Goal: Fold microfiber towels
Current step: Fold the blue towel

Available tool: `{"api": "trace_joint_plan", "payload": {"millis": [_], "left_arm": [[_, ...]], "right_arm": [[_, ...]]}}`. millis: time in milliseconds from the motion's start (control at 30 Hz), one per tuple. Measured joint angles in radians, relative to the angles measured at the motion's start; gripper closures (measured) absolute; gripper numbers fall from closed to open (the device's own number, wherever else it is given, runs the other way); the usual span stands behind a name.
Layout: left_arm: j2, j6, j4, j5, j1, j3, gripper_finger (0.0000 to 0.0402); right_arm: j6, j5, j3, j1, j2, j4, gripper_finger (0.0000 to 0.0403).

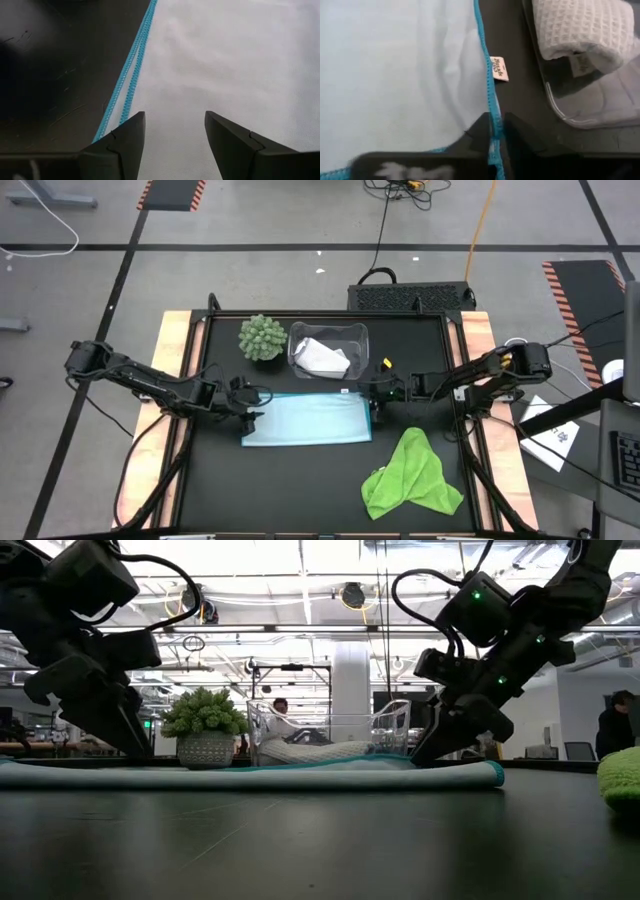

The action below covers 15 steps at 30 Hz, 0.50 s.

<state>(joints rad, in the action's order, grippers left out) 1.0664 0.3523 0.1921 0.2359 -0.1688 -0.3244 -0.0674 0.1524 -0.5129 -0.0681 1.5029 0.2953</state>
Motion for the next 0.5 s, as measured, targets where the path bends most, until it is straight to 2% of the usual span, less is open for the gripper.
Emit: {"api": "trace_joint_plan", "payload": {"millis": [67, 267, 500], "left_arm": [[0.000, 0.000, 0.001, 0.000, 0.000, 0.000, 0.0192], [0.000, -0.002, 0.017, 0.000, 0.000, 0.000, 0.0192], [0.000, -0.012, 0.021, 0.033, 0.000, 0.000, 0.0192]], "right_arm": [[0.009, -0.002, 0.000, 0.000, -0.008, -0.019, 0.0393], [0.062, 0.000, 0.000, -0.001, -0.055, -0.103, 0.0401], [0.117, 0.029, 0.000, -0.002, -0.189, -0.232, 0.0402]]}}
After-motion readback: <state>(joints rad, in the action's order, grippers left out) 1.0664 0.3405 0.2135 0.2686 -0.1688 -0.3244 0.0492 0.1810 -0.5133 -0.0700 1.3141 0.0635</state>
